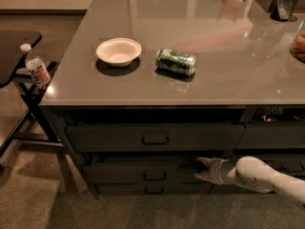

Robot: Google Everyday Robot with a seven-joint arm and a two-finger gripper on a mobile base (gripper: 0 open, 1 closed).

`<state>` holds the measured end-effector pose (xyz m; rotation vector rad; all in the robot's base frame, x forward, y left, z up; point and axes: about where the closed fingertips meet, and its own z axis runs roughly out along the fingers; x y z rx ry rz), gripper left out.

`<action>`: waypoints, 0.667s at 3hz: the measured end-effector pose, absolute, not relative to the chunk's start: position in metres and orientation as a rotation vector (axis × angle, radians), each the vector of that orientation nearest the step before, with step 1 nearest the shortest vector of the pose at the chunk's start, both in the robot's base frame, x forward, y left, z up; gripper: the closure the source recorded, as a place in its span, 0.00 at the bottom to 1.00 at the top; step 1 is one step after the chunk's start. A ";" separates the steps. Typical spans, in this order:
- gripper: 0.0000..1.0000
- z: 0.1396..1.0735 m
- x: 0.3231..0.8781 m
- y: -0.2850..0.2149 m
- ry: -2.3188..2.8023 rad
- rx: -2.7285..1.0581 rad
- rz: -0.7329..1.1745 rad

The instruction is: Open middle drawer

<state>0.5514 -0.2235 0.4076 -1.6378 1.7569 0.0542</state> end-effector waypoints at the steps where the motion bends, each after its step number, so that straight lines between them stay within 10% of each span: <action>1: 1.00 0.408 0.542 -0.225 1.754 -1.639 0.058; 2: 1.00 0.411 0.540 -0.224 1.754 -1.639 0.058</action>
Offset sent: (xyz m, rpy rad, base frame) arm -0.2673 -0.0785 -0.0051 0.0900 -0.0222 -0.0033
